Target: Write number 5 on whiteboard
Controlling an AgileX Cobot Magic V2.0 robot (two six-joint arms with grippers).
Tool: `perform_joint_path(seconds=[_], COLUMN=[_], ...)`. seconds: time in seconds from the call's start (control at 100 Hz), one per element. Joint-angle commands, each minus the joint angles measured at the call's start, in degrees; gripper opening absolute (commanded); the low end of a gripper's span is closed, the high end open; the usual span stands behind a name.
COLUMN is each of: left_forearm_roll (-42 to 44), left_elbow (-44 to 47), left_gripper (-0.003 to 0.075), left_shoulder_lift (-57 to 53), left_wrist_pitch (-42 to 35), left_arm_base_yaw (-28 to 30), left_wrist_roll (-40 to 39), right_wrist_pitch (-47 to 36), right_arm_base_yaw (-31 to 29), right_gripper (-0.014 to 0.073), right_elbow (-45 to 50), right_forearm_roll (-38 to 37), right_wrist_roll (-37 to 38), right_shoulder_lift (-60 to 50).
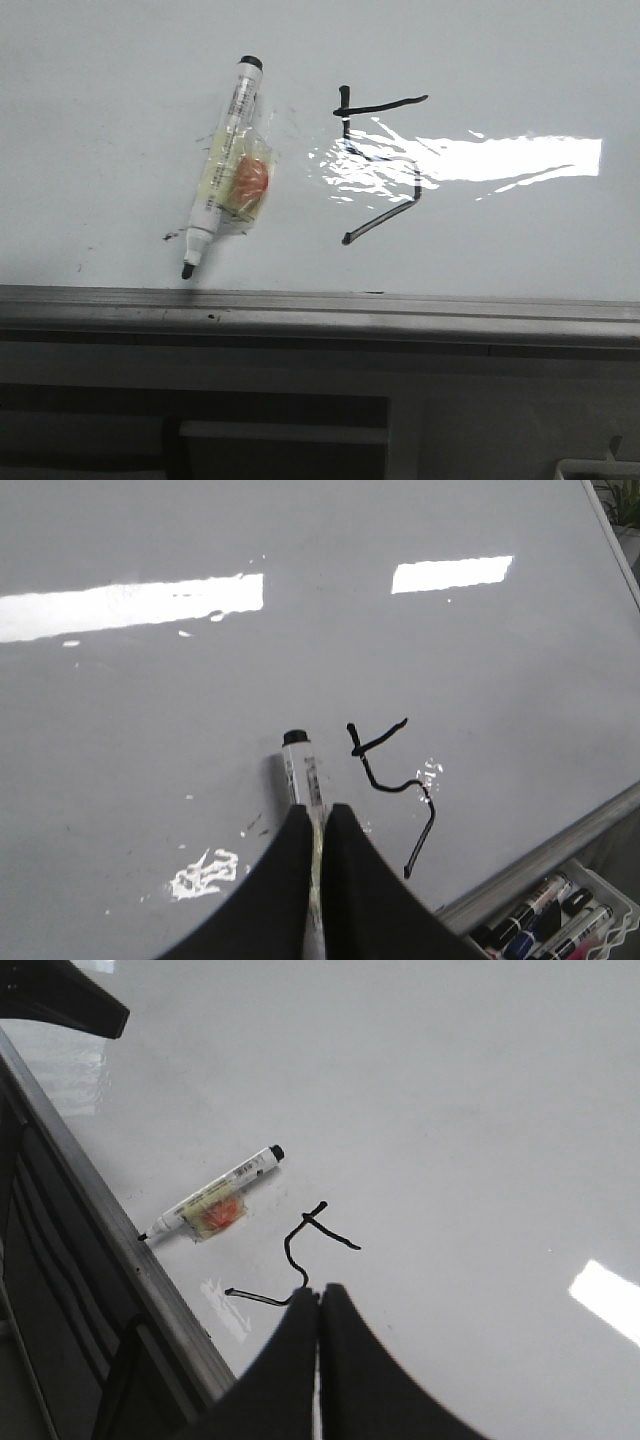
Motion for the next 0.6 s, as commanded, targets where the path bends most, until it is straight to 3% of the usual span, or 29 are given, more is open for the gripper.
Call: perform_joint_path(seconds=[0.0, 0.59], left_forearm_roll=[0.57, 0.57], left_elbow=[0.46, 3.23], left_gripper=[-0.0020, -0.0020], left_shoulder_lift=[-1.23, -1.35], left_wrist_pitch=[-1.96, -0.04], left_arm_base_yaw=[-0.25, -0.25], left_wrist_roll=[0.10, 0.10], right_wrist_pitch=[-4.51, -4.51], right_arm_base_yaw=[-0.40, -0.40], right_gripper=[-0.0050, -0.0050], right_elbow=[-0.03, 0.24], right_forearm_roll=[-0.12, -0.12], right_wrist_roll=[0.53, 0.53], right_shoulder_lift=[-2.44, -4.43])
